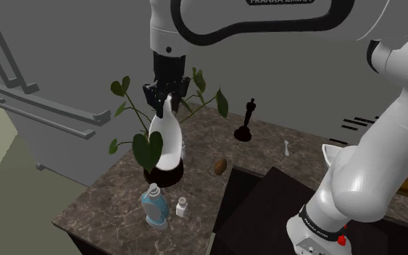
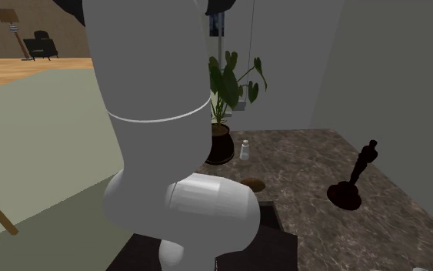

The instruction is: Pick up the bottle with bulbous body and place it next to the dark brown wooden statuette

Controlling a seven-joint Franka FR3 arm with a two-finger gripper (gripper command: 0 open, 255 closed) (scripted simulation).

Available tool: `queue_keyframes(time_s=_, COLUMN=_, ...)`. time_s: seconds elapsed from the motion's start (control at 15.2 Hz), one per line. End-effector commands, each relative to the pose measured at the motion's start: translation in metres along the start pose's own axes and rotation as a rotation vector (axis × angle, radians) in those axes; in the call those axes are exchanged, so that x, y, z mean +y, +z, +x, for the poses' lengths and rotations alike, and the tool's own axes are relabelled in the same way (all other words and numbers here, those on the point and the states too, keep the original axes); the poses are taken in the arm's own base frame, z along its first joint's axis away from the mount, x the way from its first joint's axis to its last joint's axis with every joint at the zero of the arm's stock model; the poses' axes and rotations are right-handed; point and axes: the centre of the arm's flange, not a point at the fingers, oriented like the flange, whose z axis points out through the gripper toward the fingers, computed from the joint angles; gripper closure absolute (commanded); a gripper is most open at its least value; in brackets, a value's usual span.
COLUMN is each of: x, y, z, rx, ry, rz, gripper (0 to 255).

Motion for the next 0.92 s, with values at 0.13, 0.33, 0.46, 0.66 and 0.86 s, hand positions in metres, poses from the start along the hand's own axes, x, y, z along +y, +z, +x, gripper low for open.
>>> queue_keyframes(time_s=0.13, x=-0.001, y=-0.021, z=0.001, rx=0.000, ry=0.000, rz=0.000, gripper=255)
queue_keyframes(time_s=0.33, x=-0.001, y=-0.037, z=0.002, rx=0.000, ry=0.000, rz=0.000, gripper=255)
queue_keyframes(time_s=0.46, x=-0.001, y=-0.047, z=0.003, rx=0.000, ry=0.000, rz=0.000, gripper=255)
queue_keyframes(time_s=0.66, x=-0.001, y=-0.063, z=0.004, rx=0.000, ry=0.000, rz=0.000, gripper=255)
queue_keyframes(time_s=0.86, x=-0.001, y=-0.079, z=0.005, rx=0.000, ry=0.000, rz=0.000, gripper=255)
